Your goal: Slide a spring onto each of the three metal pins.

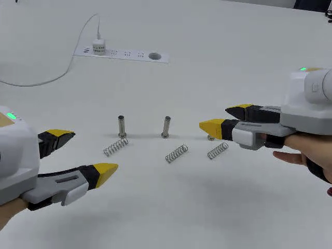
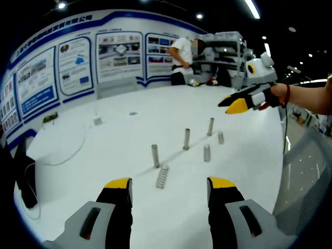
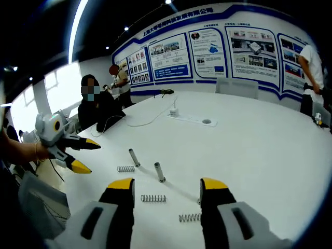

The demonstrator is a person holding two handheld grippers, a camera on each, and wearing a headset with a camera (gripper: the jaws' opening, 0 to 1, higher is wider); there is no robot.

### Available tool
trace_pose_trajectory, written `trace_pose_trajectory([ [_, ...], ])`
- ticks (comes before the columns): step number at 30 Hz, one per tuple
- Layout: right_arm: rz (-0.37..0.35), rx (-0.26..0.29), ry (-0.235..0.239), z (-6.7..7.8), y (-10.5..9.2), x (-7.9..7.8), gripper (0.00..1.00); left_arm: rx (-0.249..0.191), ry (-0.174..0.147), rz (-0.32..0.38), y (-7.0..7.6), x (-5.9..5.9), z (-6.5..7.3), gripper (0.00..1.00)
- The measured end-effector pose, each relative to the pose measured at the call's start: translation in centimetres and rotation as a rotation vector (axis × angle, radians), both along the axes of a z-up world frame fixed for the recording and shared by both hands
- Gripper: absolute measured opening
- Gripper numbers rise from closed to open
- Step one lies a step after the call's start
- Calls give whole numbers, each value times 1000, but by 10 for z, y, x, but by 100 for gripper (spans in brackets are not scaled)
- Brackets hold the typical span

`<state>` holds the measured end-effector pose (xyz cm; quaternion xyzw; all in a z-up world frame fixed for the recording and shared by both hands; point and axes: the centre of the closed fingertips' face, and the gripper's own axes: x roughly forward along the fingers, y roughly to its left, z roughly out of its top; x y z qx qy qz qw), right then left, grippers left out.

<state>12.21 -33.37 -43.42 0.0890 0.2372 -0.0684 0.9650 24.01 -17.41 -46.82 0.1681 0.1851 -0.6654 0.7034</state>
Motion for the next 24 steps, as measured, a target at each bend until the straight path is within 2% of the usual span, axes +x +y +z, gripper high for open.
trace_pose_trajectory([
  [4,15,-11,-4,-1,7,-1,53,10,-5,-4,-4,3,-6,55],
  [11,36,4,-11,-5,21,-4,56,40,-23,-21,-13,8,-23,48],
  [20,56,10,-17,-10,32,-5,57,67,-9,-36,-23,15,-43,40],
  [24,61,14,-20,-14,35,-7,59,75,-20,-49,-27,17,-49,37],
])
